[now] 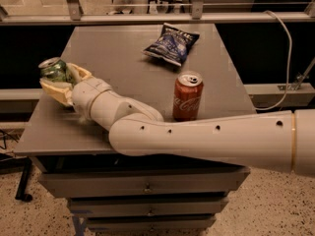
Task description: Place green can upright
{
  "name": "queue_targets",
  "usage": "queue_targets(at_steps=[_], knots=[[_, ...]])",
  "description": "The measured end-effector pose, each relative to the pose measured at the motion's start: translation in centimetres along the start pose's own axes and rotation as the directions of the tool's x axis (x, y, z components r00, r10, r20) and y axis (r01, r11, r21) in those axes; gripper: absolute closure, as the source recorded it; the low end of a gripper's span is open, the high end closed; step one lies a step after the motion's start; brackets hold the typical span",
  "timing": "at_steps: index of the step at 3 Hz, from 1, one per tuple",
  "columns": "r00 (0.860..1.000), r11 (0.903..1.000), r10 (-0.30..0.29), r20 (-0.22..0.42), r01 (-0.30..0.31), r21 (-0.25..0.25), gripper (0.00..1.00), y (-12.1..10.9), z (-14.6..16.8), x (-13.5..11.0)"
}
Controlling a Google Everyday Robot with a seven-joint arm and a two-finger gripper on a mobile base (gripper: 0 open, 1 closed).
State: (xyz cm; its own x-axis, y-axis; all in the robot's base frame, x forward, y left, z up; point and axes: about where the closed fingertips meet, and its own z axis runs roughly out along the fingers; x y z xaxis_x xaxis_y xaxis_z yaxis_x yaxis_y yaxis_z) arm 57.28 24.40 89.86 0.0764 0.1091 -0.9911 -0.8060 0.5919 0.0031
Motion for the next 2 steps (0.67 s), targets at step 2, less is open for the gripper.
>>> queue_targets(at_steps=[2], knots=[[1.000,0.9999,0.002,-0.012,-0.002,0.013,0.36,-0.20,-0.90,0.22]])
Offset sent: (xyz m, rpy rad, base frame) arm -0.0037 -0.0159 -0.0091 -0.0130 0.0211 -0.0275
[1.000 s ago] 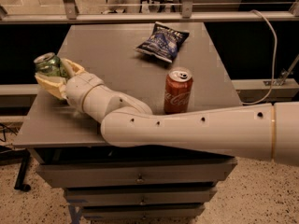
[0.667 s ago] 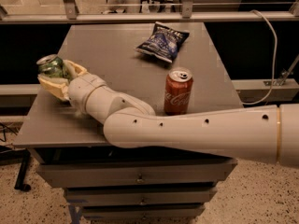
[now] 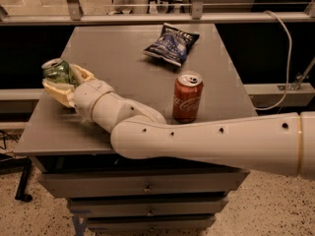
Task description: Place green can upright
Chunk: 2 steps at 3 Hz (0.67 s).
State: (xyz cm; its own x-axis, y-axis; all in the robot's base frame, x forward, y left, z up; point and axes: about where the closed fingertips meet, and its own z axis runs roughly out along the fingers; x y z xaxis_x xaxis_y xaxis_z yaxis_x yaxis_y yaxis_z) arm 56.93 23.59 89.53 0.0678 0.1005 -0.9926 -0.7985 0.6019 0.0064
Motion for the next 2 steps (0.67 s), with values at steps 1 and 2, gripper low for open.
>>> queue_targets(at_steps=[1,2], knots=[[1.000,1.0000,0.001,-0.003,-0.001,0.010,0.12,-0.12,-0.41,0.09],[1.000,0.9998,0.001,-0.006,-0.001,0.019,0.00,-0.21,-0.82,0.13]])
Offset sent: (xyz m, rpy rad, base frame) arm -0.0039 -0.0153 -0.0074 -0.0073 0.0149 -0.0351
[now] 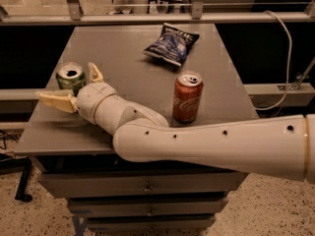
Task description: Place green can upright
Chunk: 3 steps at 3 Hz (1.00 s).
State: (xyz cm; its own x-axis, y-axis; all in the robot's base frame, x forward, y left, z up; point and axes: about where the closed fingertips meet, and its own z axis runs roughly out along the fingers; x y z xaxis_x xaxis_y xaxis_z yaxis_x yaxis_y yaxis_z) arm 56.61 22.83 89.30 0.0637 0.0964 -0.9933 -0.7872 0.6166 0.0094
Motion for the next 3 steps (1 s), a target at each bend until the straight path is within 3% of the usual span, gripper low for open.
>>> queue_targets(at_steps=[2,3], knots=[[1.000,0.9998,-0.019,-0.024,0.019,0.011,0.00,-0.6,-1.6,-0.8],[0.997,0.9985,-0.052,-0.059,0.053,0.015,0.00,-2.3,-3.1,-3.2]])
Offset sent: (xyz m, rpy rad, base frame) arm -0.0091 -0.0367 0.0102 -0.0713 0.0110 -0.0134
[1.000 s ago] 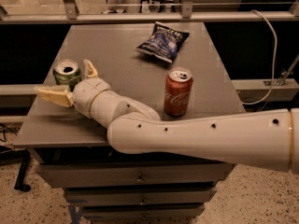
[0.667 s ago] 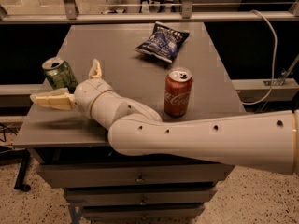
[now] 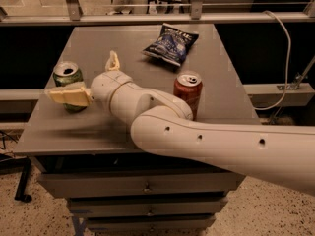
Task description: Place green can upright
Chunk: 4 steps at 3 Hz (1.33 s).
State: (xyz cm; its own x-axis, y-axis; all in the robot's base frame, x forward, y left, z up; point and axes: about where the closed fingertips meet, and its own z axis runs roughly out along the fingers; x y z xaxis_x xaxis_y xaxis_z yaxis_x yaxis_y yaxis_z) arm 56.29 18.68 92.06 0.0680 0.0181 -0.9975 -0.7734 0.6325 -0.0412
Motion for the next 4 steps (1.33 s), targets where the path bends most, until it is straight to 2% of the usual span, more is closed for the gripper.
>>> queue_targets(at_steps=[1,2,3,4], knots=[[0.998,0.9999,0.008,-0.070,-0.009,-0.008,0.00,-1.6,-0.8,-1.4],[0.991,0.9989,0.043,-0.123,-0.045,-0.015,0.00,-2.4,-0.7,-2.1],[0.992,0.9994,0.023,-0.122,-0.020,0.030,0.00,-7.1,-1.7,-3.6],[0.994,0.9925,0.088,-0.064,-0.082,0.091,0.00,-14.9,-4.6,-6.3]])
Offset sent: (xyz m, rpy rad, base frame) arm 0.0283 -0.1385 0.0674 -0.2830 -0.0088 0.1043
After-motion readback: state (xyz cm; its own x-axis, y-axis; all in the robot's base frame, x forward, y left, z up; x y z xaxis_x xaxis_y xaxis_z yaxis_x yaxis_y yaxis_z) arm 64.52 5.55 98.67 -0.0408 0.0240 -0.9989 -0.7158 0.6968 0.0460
